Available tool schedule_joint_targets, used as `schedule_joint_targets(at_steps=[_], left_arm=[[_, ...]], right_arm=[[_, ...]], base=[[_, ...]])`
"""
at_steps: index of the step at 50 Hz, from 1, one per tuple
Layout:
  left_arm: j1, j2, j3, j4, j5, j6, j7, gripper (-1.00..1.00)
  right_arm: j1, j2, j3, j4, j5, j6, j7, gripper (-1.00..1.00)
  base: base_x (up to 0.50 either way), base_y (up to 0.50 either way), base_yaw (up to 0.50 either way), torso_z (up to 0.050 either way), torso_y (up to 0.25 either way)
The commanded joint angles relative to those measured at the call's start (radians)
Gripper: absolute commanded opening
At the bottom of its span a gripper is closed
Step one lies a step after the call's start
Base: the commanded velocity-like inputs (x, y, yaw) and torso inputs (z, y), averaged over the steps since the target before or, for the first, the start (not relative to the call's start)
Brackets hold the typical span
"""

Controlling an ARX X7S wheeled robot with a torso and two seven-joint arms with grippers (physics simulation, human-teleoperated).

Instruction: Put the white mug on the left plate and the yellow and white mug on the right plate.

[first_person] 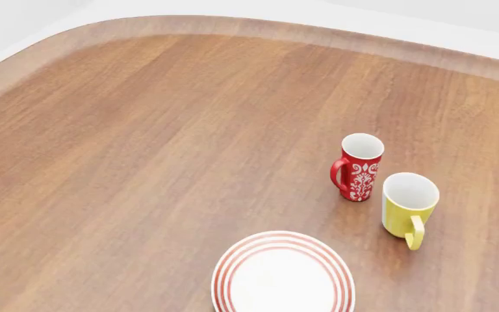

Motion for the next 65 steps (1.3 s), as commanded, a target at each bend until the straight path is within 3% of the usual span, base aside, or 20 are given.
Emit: schedule_joint_targets(at_steps=[1,65], left_arm=[[0.011,-0.002,-0.005,0.002,-0.006,0.01,-0.001,1.0],[0.012,-0.019,0.001,0.006,-0.027,0.02,-0.028,1.0]], right_arm=[[0.037,-0.011,-0.052,0.055,-0.022,0.009,-0.019,1.0],[0.107,-0.063,-0.109,0.266,-0.021,-0.027,-0.068,1.0]], base=[[0.0,0.0,0.0,0.0,0.0],[0.0,0.0,0.0,0.0,0.0]])
